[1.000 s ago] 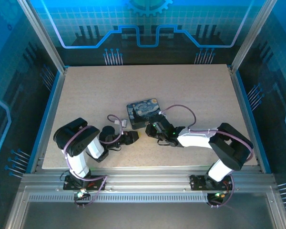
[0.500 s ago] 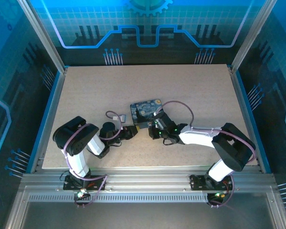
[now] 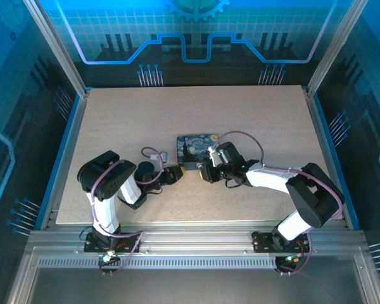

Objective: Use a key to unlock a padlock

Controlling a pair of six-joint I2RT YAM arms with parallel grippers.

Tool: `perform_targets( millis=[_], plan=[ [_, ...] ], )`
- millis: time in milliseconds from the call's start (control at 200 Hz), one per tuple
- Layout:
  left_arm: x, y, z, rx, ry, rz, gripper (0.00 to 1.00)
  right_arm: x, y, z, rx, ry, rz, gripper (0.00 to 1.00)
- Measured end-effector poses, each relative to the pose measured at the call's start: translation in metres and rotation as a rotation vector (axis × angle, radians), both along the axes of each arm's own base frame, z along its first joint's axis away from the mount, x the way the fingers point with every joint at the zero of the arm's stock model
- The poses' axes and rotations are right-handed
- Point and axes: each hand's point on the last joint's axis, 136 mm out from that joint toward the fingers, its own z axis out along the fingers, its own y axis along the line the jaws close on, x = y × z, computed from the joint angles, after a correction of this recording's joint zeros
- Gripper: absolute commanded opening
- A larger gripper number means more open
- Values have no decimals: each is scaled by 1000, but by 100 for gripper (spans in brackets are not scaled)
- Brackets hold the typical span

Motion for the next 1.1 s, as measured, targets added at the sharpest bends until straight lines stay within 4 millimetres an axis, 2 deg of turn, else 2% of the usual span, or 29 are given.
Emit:
perform_targets(
  millis=[130, 465, 600, 785, 1095],
  plan=[
    [3, 1, 1, -3, -7, 6, 22, -3, 0, 7, 41, 9, 28, 6],
    [8, 0, 3, -7, -15, 8, 21, -5, 0, 7, 65, 33, 36, 8],
    [8, 0, 3, -7, -14, 9, 21, 0, -14, -3, 4, 31, -31, 8],
    [8, 0, 3, -7, -15, 10, 21, 1, -33, -20, 19, 70, -144, 8],
    [1, 4, 11, -12, -32, 9, 22, 7, -38, -20, 145, 106, -271, 7]
  ],
)
